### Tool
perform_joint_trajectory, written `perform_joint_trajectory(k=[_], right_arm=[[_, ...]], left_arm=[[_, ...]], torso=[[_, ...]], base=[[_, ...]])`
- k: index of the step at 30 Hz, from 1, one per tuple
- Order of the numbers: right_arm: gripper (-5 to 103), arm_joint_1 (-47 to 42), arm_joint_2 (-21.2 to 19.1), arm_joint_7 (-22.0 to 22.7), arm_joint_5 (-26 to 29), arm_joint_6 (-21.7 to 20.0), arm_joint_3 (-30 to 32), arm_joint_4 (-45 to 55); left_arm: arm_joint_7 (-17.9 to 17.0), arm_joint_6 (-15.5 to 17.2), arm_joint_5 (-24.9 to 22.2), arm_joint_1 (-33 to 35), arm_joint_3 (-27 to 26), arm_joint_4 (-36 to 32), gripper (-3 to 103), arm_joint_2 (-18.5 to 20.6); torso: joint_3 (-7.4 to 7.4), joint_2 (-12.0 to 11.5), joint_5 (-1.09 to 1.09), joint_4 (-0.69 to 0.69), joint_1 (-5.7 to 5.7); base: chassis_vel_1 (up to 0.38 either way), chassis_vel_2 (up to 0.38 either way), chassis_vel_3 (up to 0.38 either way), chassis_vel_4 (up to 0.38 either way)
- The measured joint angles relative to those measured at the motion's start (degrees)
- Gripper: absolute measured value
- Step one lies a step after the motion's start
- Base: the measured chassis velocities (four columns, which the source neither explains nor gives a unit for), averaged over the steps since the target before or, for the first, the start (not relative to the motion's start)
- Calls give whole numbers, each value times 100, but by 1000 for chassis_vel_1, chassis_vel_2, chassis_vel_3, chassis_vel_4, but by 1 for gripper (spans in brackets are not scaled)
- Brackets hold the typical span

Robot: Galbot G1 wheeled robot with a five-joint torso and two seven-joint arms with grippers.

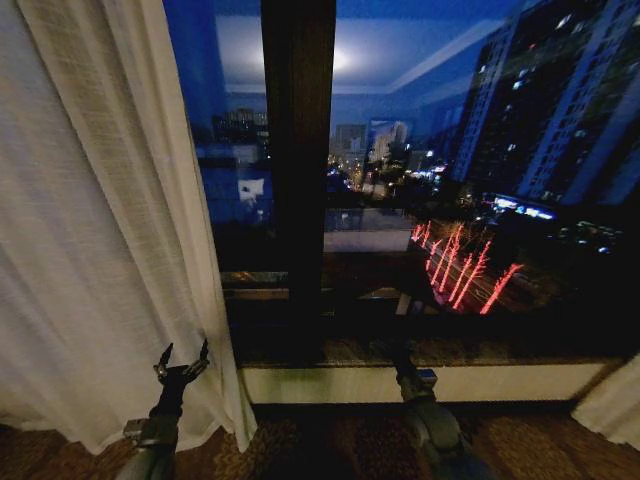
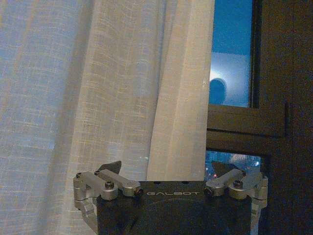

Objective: Open the curtains by pulling them apart, changing their state from closed to fully open.

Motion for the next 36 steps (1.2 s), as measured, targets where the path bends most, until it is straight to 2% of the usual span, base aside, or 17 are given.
perform_joint_trajectory(k=[36], right_arm=[[100, 0, 0, 0, 0, 0, 0, 0]], left_arm=[[0, 0, 0, 0, 0, 0, 100, 0]], torso=[[0, 0, 0, 0, 0]], base=[[0, 0, 0, 0]])
